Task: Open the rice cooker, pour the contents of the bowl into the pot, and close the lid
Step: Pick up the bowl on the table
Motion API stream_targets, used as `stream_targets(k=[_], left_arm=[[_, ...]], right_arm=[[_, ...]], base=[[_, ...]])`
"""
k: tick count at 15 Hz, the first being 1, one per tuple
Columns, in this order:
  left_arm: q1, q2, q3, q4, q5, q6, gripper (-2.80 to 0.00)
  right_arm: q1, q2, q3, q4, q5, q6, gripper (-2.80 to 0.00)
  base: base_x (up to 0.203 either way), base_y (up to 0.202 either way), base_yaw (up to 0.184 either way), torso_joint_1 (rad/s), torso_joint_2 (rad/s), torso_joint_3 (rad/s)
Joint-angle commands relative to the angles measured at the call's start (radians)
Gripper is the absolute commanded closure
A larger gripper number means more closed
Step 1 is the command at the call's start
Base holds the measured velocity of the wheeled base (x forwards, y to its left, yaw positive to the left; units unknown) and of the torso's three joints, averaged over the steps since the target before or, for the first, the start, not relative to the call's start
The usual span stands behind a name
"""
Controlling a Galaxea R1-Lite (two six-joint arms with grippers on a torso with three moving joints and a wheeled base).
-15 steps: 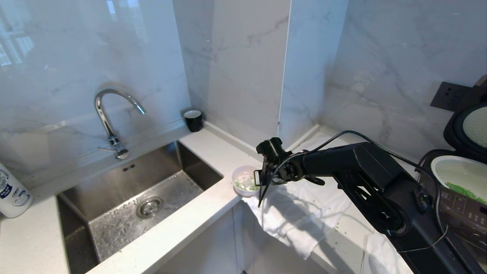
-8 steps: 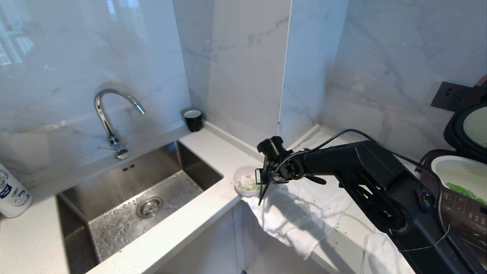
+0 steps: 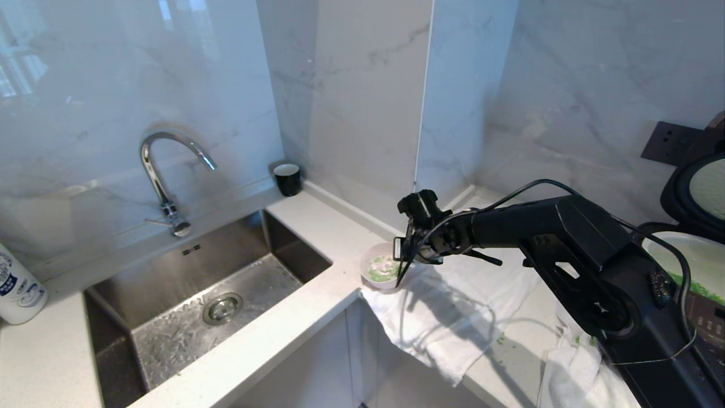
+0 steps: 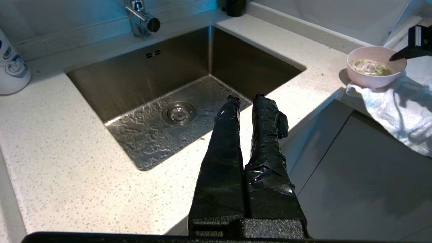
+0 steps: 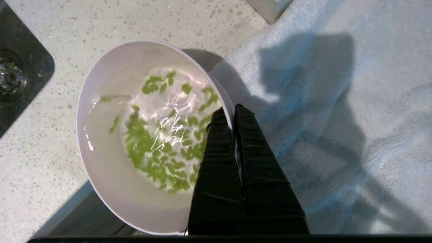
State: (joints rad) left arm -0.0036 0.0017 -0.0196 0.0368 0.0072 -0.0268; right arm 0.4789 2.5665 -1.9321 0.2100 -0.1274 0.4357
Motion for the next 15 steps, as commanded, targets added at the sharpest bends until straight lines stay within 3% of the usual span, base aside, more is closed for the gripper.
stream_targets(k=[1,6,9,15], left_arm=[[-0.001,0.0,0.0,0.0,0.0,-0.001,0.0],[-0.001,0.0,0.0,0.0,0.0,-0.001,0.0],[0.001,0.0,0.0,0.0,0.0,-0.001,0.0],[0.001,0.0,0.0,0.0,0.0,-0.001,0.0]], right_arm=[[0.0,-0.028,0.053,0.001,0.0,0.005,0.0],[-0.002,-0.131,0.28,-0.019,0.003,0.036,0.0],[-0.044,-0.177,0.378,-0.086,0.021,0.062,0.0],[-0.054,-0.163,0.378,-0.092,0.034,0.061,0.0]], base=[[0.0,0.0,0.0,0.0,0.0,0.0],[0.0,0.0,0.0,0.0,0.0,0.0],[0.0,0.0,0.0,0.0,0.0,0.0],[0.0,0.0,0.0,0.0,0.0,0.0]])
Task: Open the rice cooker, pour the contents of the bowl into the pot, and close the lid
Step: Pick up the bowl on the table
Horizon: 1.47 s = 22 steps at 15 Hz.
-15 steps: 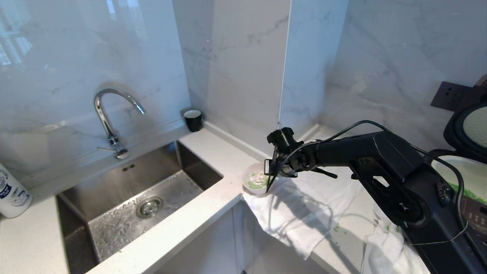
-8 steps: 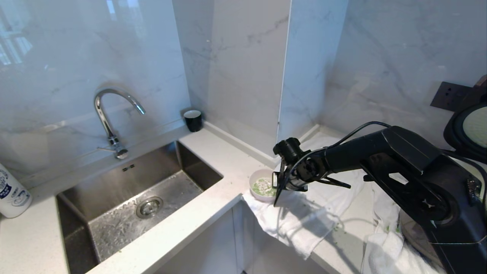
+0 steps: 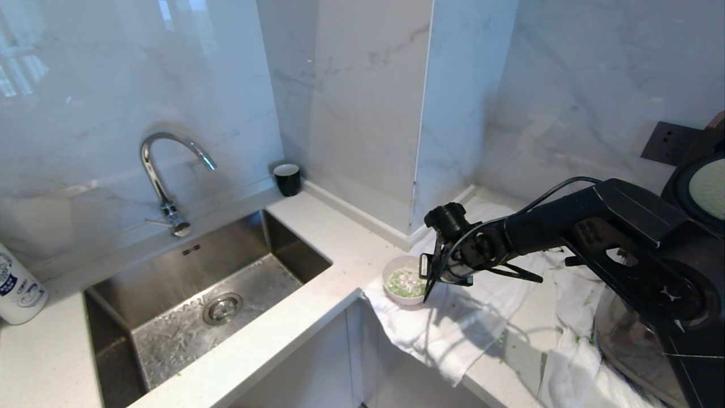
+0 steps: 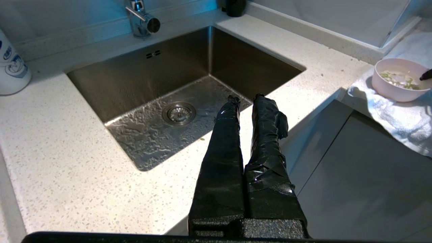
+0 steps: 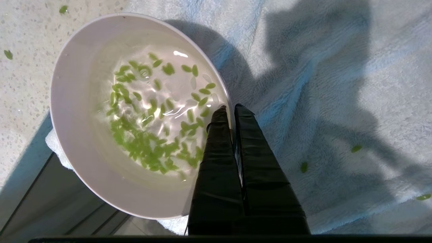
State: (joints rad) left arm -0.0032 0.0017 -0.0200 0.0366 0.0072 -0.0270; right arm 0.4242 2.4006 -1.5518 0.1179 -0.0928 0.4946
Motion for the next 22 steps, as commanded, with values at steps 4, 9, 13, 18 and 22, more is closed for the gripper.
stream_targets(k=[4,9,13,18,22], left_arm=[[-0.001,0.0,0.0,0.0,0.0,-0.001,0.0],[0.0,0.0,0.0,0.0,0.0,-0.001,0.0],[0.0,0.0,0.0,0.0,0.0,-0.001,0.0],[-0.001,0.0,0.0,0.0,0.0,-0.001,0.0],[-0.001,0.0,0.0,0.0,0.0,-0.001,0.0]], right_arm=[[0.004,0.018,-0.011,0.0,-0.002,-0.002,-2.8],[0.022,0.048,-0.037,0.002,-0.012,-0.009,-2.8],[0.032,0.06,-0.044,0.004,-0.015,-0.046,-2.8],[0.039,0.069,-0.045,0.011,-0.036,-0.065,0.0],[0.038,0.069,-0.045,0.011,-0.036,-0.064,0.0]], base=[[0.0,0.0,0.0,0.0,0.0,0.0],[0.0,0.0,0.0,0.0,0.0,0.0],[0.0,0.0,0.0,0.0,0.0,0.0],[0.0,0.0,0.0,0.0,0.0,0.0],[0.0,0.0,0.0,0.0,0.0,0.0]])
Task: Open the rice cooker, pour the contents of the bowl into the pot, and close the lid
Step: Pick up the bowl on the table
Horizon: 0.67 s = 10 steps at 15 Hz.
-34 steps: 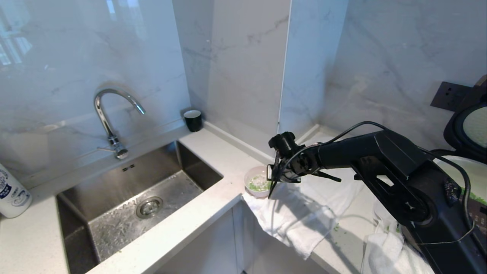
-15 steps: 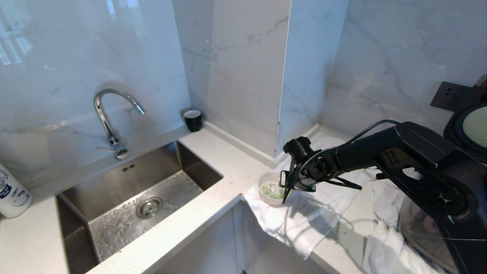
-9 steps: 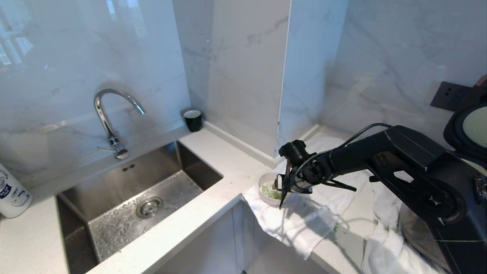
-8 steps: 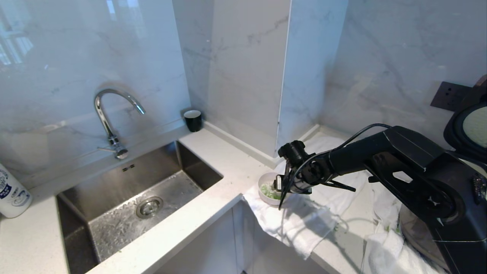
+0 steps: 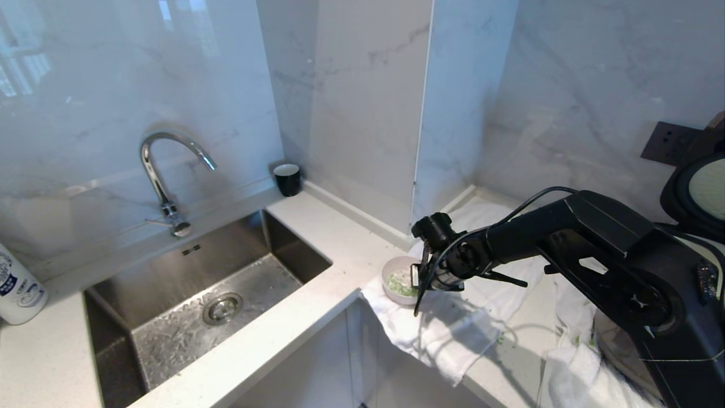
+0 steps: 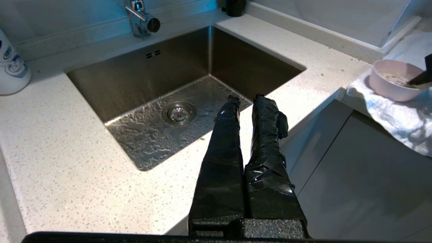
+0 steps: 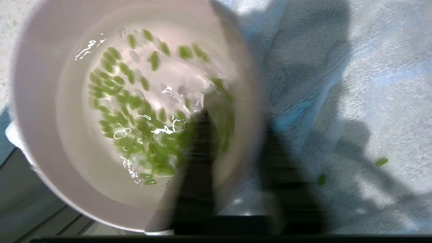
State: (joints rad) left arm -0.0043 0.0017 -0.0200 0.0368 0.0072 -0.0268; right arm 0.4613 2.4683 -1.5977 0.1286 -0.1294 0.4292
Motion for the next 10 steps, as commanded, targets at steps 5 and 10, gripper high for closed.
stream_targets(k=[5,10], left_arm=[[0.0,0.0,0.0,0.0,0.0,-0.001,0.0],[0.001,0.0,0.0,0.0,0.0,-0.001,0.0]], right_arm=[[0.0,0.0,0.001,0.0,0.001,0.005,0.0],[-0.011,-0.046,0.015,0.025,0.011,0.032,0.0]], base=[[0.0,0.0,0.0,0.0,0.0,0.0],[0.0,0.0,0.0,0.0,0.0,0.0]])
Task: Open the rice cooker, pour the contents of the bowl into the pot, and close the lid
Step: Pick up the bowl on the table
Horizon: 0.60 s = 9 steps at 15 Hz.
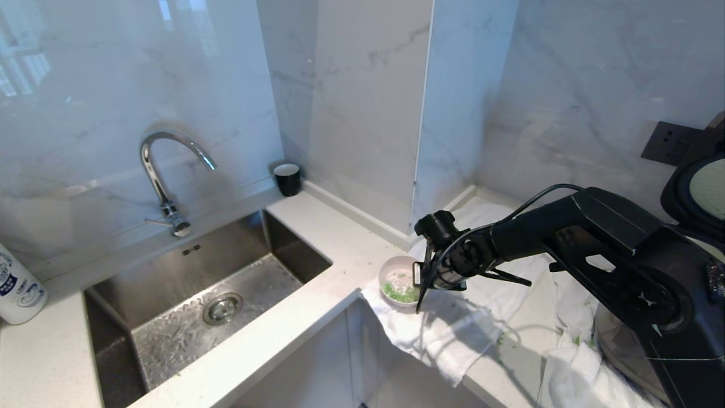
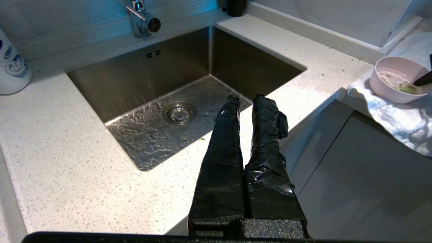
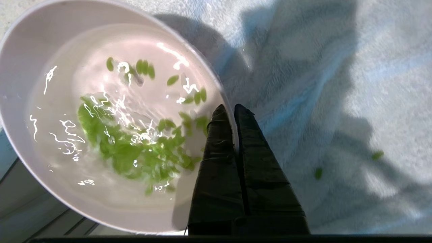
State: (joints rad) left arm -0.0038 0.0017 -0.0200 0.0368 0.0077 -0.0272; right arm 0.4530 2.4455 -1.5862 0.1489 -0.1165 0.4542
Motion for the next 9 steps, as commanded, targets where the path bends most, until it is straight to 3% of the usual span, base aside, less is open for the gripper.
stream_targets(k=[1,4,9], left_arm=[[0.0,0.0,0.0,0.0,0.0,0.0,0.0],[-0.001,0.0,0.0,0.0,0.0,0.0,0.0],[0.001,0.0,0.0,0.0,0.0,0.0,0.0]], right_arm=[[-0.007,-0.037,0.005,0.03,0.016,0.031,0.0],[-0.036,-0.078,0.013,0.068,0.083,0.072,0.0],[-0.05,-0.084,0.048,0.071,0.084,0.079,0.0]], base=[[0.0,0.0,0.0,0.0,0.0,0.0],[0.0,0.0,0.0,0.0,0.0,0.0],[0.0,0.0,0.0,0.0,0.0,0.0]])
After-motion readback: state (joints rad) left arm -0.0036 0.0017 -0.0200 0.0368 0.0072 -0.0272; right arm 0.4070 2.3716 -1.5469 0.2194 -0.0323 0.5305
